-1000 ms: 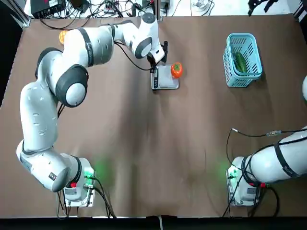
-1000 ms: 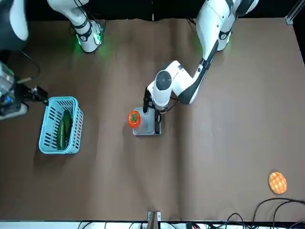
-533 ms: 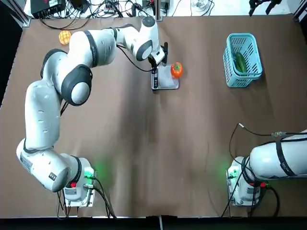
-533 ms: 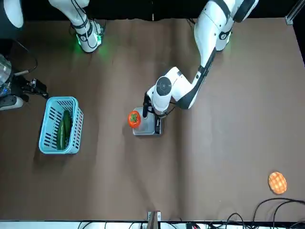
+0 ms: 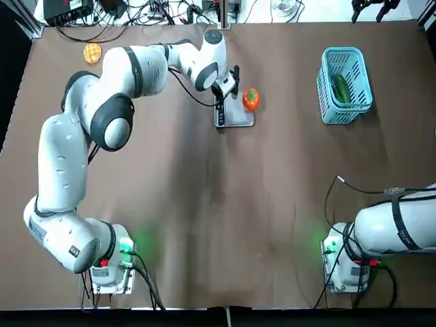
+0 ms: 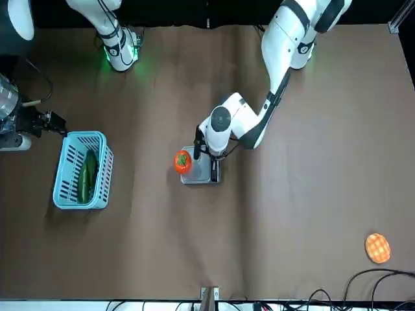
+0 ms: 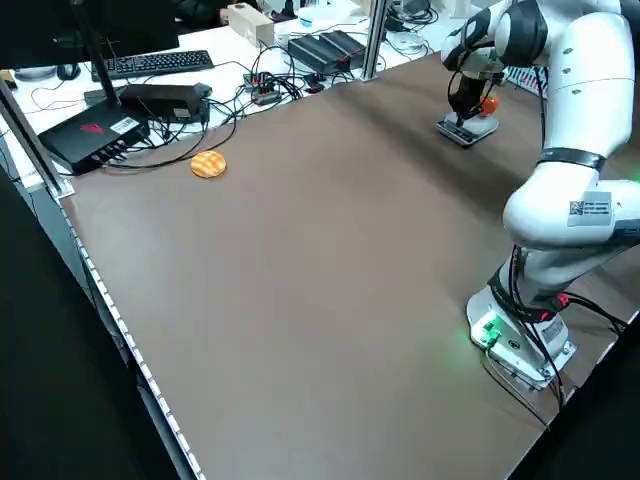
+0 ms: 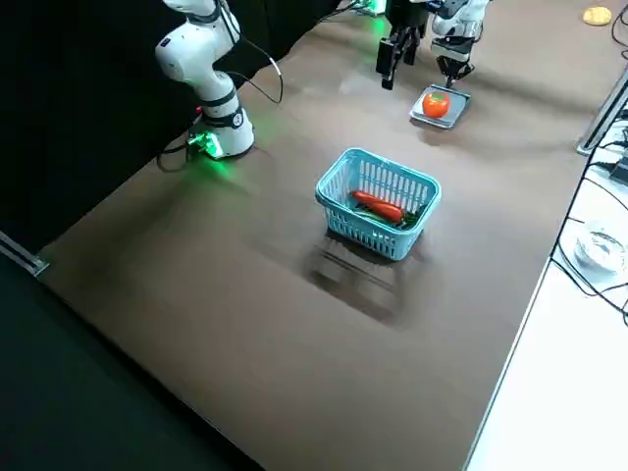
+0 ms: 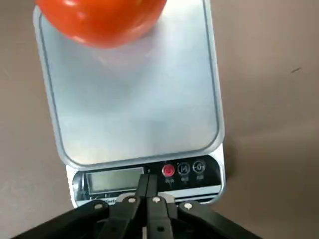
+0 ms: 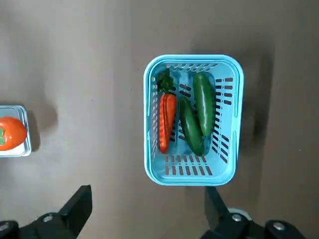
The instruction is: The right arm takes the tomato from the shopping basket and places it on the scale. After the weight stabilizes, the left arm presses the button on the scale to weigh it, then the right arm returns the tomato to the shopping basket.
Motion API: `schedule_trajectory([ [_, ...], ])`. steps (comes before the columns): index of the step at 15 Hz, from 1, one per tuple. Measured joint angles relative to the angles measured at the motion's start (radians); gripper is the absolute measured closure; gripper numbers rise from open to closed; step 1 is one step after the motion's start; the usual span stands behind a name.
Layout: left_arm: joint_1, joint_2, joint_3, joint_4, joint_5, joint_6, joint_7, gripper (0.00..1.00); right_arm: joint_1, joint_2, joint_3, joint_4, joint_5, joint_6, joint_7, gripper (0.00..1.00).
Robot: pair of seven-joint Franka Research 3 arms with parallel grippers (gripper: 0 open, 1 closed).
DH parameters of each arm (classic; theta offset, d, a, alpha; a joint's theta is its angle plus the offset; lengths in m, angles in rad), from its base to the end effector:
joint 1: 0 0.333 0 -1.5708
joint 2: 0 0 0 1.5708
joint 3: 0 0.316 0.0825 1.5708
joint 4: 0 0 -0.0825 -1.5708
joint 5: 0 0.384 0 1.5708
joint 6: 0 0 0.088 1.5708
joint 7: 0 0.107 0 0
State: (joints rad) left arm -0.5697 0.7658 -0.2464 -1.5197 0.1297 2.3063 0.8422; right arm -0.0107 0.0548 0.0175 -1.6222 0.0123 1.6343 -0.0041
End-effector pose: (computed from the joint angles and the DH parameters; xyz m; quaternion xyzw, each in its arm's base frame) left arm 0.5122 -0.4988 0.2213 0.6694 -0.7417 0.0232 0.0349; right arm 0.5736 0.0049 0.5747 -0.9997 -0.0049 0.0214 0.0066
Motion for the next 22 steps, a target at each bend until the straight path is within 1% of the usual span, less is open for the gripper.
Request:
schedule_trajectory([
  [7,-0.008,0.018,0.015,0.0,0.0,0.0,-0.012,0.99,0.0,0.001,0.0,0.0,0.0,0.004,0.008,0.0],
  [22,-0.017,0.03,0.016,0.0,0.0,0.011,-0.015,0.99,0.002,0.001,0.004,0.0,-0.001,0.004,0.008,0.0],
])
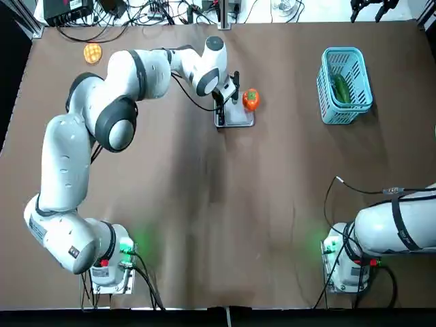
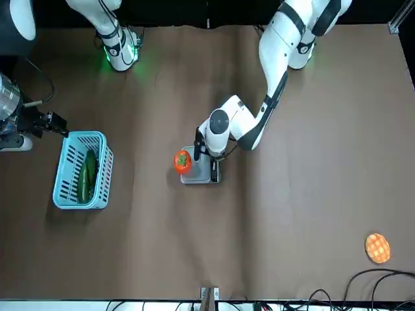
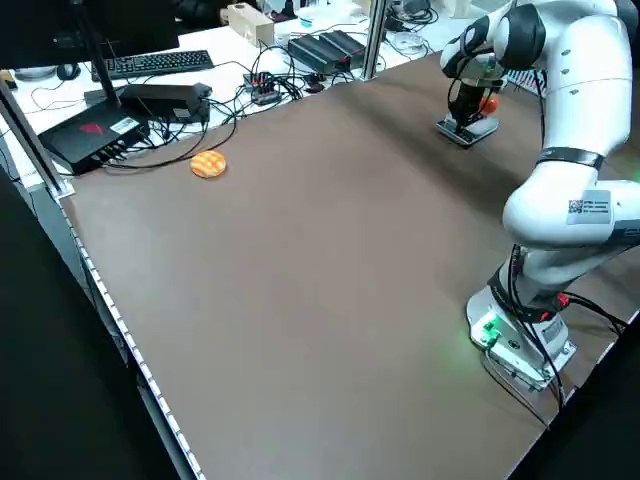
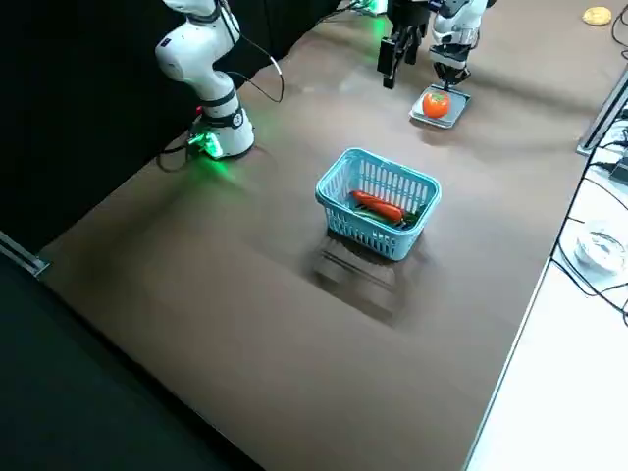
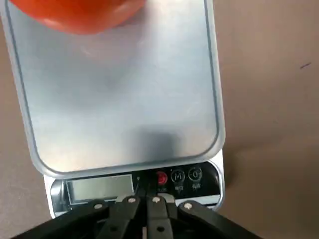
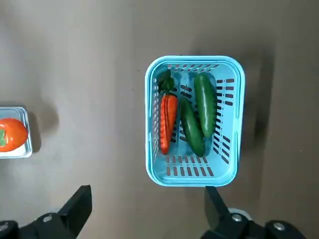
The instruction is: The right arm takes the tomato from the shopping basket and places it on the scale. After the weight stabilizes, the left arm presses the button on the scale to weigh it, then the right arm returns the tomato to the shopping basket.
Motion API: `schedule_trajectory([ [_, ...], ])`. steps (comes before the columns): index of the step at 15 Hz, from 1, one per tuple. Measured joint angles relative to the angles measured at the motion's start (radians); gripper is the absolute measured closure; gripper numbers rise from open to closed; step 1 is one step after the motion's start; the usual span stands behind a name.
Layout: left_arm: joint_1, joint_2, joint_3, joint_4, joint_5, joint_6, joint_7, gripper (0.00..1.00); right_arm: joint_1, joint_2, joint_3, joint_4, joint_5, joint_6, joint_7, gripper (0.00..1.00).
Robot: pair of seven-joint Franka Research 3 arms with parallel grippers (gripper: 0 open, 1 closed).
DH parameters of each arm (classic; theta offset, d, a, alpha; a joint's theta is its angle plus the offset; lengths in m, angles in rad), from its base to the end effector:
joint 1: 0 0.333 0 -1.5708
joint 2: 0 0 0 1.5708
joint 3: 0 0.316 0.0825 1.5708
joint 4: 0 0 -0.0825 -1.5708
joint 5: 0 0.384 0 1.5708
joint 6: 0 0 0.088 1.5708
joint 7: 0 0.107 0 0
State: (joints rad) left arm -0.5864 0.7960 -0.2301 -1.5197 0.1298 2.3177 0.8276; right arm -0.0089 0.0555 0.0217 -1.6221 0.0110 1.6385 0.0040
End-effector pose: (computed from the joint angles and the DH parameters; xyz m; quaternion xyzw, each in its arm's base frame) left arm 0.5082 -0.4990 0.1996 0.6736 -0.7383 0.0125 0.0333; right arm 0.5742 0.0082 0.5747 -0.9998 -0.0039 0.0196 0.0059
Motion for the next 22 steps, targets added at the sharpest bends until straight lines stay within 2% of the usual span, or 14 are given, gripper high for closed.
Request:
schedule_trajectory([
  [20,-0.026,-0.004,0.024,0.014,0.005,0.004,-0.025,0.99,0.0,0.0,0.0,0.0,-0.005,-0.002,0.0,0.0],
  [21,-0.024,-0.013,0.024,0.023,0.005,-0.004,-0.025,0.99,0.0,0.0,0.0,0.0,-0.005,-0.002,0.0,0.0],
  [22,-0.018,-0.053,0.024,0.04,0.005,-0.073,-0.025,0.99,0.0,0.0,0.0,0.0,-0.005,-0.002,0.0,0.0],
])
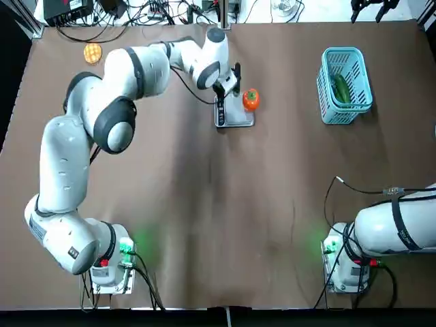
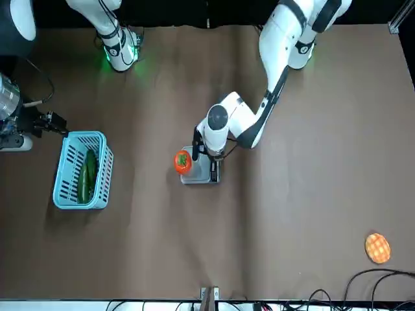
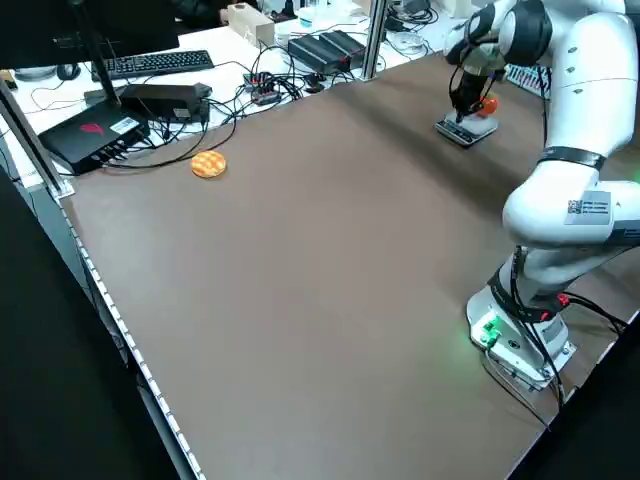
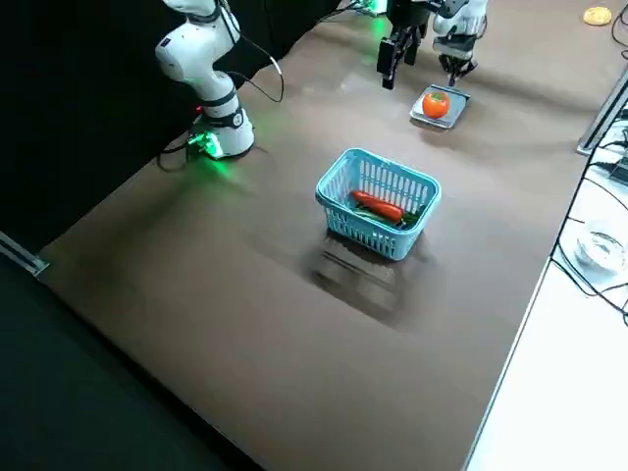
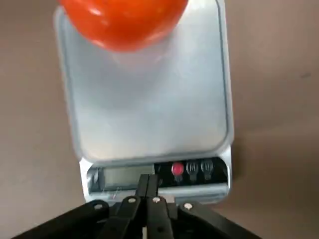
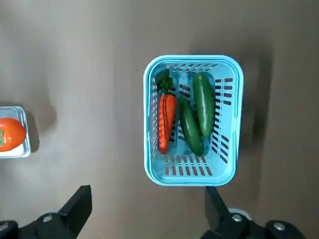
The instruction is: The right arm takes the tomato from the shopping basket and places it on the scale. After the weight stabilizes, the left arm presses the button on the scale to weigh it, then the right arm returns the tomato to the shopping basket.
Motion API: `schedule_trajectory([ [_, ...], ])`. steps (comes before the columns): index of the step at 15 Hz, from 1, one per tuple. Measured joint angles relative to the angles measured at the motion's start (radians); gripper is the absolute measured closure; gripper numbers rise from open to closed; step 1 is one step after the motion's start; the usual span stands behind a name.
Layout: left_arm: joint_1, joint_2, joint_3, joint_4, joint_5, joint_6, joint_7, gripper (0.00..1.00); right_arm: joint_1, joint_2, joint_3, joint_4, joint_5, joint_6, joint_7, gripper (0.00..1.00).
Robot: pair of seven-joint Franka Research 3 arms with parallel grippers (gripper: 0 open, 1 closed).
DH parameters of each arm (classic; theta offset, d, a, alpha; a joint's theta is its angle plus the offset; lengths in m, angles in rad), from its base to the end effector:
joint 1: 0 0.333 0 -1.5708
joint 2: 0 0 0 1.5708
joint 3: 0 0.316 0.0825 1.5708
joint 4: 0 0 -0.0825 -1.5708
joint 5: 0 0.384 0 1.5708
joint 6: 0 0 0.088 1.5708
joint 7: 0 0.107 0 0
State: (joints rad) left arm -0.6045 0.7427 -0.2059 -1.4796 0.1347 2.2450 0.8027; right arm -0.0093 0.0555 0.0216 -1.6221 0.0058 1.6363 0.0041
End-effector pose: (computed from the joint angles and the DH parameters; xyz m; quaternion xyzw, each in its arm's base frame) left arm 0.5186 -0.5015 0.2459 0.6821 -0.7308 0.0198 0.0155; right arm 0.5740 0.0073 0.5745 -0.9998 -0.0038 0.0207 0.0033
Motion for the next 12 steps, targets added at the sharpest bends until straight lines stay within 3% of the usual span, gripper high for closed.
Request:
schedule_trajectory([
  [4,0.04,-0.123,0.001,0.007,0.0,-0.114,0.0,0.99,0.0,0.0,0.0,0.0,0.0,0.0,0.004,0.0],
  [9,0.182,-0.221,-0.008,0.006,-0.002,-0.192,-0.011,0.99,0.061,0.003,0.011,0.0,0.024,0.003,0.005,0.0],
  [12,0.271,-0.272,-0.011,0.006,-0.036,-0.256,-0.016,0.99,0.142,0.02,0.017,-0.003,0.179,0.017,0.024,0.0],
])
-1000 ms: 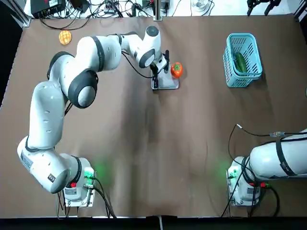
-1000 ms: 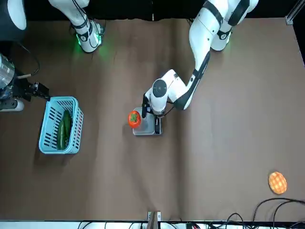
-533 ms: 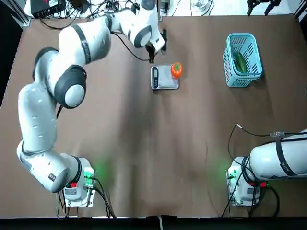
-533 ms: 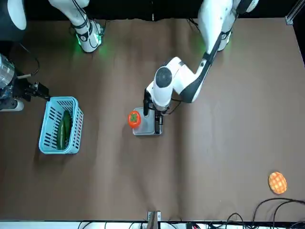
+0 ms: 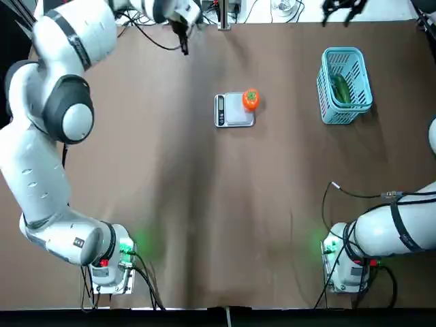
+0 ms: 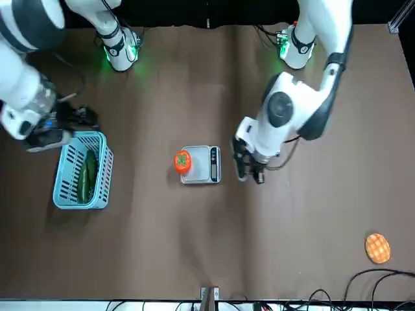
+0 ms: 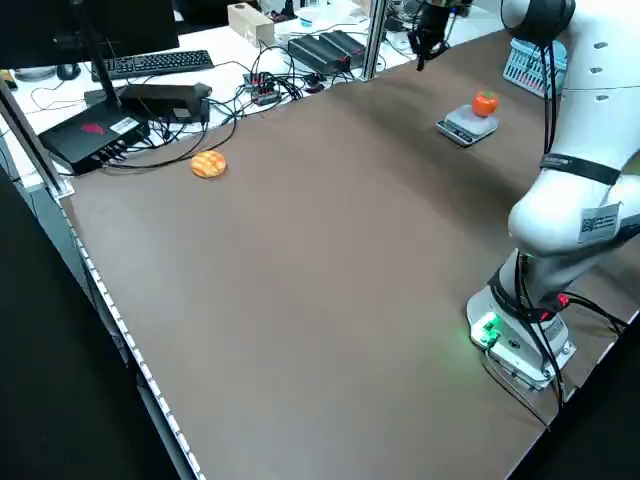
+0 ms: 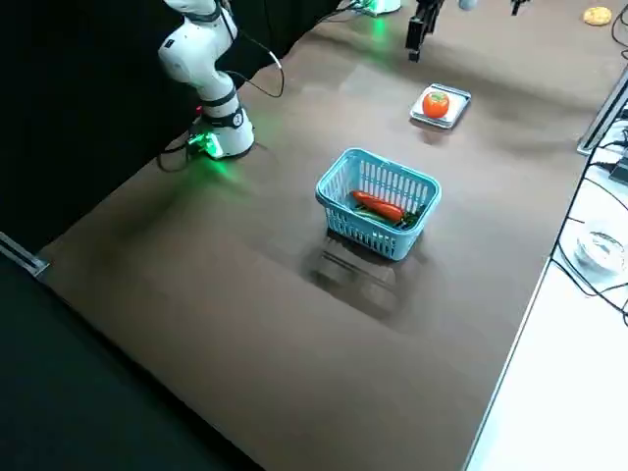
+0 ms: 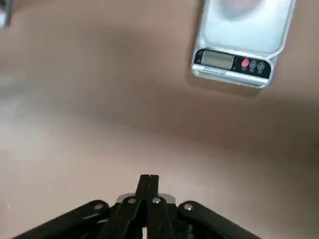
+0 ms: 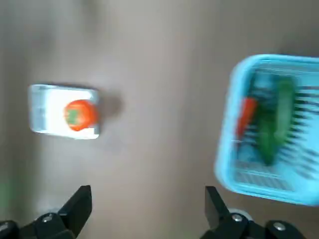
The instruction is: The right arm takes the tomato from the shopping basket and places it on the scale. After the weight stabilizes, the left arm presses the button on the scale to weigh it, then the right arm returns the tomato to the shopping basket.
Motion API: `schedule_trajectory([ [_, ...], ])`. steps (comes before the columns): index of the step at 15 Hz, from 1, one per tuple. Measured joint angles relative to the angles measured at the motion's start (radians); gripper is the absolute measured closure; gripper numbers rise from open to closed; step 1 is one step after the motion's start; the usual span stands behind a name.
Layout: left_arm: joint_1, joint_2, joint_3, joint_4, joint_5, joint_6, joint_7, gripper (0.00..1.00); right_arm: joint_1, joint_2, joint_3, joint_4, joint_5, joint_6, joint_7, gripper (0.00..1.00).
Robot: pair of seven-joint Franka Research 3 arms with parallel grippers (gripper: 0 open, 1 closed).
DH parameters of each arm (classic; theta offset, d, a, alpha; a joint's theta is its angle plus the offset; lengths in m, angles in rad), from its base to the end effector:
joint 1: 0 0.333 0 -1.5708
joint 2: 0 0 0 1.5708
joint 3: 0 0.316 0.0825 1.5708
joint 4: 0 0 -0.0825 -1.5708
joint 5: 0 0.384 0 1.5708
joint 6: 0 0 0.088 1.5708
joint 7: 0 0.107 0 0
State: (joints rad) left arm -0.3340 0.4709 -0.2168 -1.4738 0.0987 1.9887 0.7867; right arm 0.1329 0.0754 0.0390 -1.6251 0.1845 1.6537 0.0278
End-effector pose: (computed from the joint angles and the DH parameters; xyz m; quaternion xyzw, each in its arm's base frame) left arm 0.6089 -0.3384 0.4166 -0.7806 0.6245 -0.0278 0.0004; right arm 0.5691 0.1165 0.5648 -0.9935 -0.0619 0.0324 0.0903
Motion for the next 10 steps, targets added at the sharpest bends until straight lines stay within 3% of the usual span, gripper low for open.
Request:
schedule_trajectory([
  [4,0.106,-0.024,-0.001,-0.001,-0.007,-0.05,0.004,0.98,0.015,0.078,0.002,-0.014,0.205,0.056,-0.006,0.0],
  [5,0.123,-0.026,-0.001,-0.001,-0.007,-0.053,0.007,0.94,0.022,0.105,0.002,-0.017,0.258,0.068,-0.015,0.02],
  [7,0.133,-0.026,-0.001,-0.002,-0.007,-0.056,0.003,0.78,0.042,0.149,0.003,-0.041,0.357,0.122,-0.049,0.03],
  [9,0.127,-0.026,-0.003,-0.004,-0.011,-0.068,-0.018,0.76,0.052,0.179,0.003,-0.1,0.458,0.197,-0.143,0.03],
  [10,0.126,-0.026,-0.004,-0.004,-0.011,-0.086,-0.058,0.69,0.051,0.195,0.002,-0.128,0.515,0.218,-0.195,0.03],
])
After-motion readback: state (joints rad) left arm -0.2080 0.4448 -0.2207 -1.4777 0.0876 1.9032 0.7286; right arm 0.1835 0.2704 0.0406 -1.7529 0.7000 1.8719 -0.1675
